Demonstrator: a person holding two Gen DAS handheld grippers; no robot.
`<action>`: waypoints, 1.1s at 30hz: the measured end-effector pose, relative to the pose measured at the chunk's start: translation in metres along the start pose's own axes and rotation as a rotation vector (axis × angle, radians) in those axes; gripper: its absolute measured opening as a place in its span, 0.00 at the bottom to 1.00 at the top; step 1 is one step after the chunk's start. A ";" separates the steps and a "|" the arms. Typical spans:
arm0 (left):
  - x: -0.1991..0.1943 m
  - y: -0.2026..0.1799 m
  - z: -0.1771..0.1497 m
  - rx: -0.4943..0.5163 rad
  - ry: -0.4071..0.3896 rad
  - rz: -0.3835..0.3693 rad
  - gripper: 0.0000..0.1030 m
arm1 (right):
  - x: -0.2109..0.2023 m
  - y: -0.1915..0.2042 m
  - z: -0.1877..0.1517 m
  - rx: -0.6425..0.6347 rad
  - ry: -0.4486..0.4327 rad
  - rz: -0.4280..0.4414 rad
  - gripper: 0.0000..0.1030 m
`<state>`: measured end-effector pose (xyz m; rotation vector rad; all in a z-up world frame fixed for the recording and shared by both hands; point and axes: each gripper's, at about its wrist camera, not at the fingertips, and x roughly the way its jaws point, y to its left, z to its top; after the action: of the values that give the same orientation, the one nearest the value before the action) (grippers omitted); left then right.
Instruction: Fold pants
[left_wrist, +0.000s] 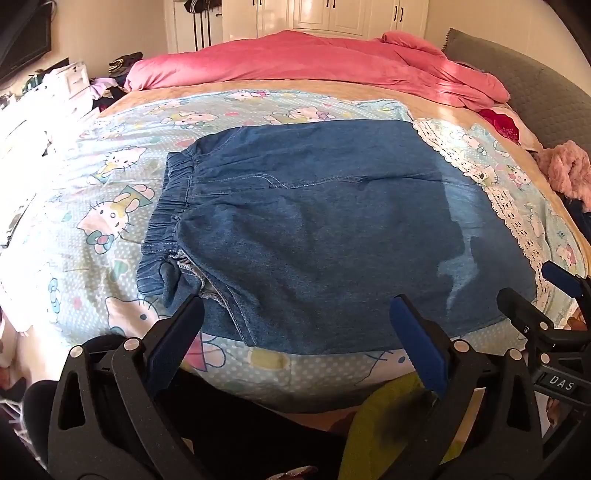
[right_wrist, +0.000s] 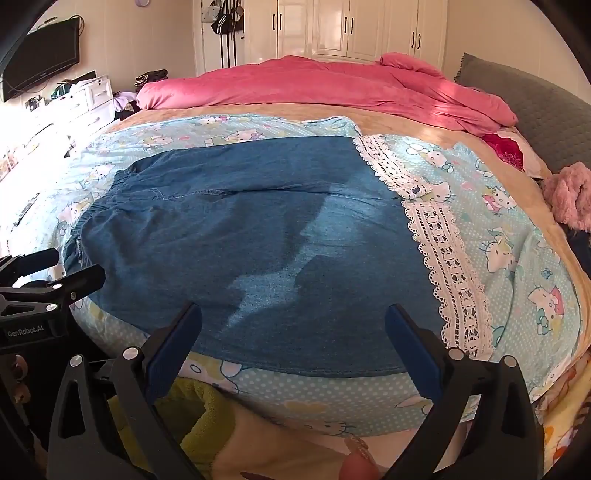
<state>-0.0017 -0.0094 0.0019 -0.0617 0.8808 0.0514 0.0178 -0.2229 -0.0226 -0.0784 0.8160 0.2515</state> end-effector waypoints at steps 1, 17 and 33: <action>0.000 0.000 0.000 -0.001 0.000 0.001 0.92 | 0.000 0.000 0.000 -0.001 0.000 0.002 0.96; -0.004 0.004 0.002 -0.002 -0.012 0.008 0.92 | 0.001 0.003 -0.001 -0.002 0.009 0.005 0.96; -0.005 0.003 0.002 0.002 -0.013 0.013 0.92 | 0.001 0.002 -0.001 -0.003 0.006 0.005 0.96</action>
<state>-0.0031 -0.0062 0.0070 -0.0540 0.8687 0.0635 0.0172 -0.2213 -0.0243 -0.0797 0.8219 0.2567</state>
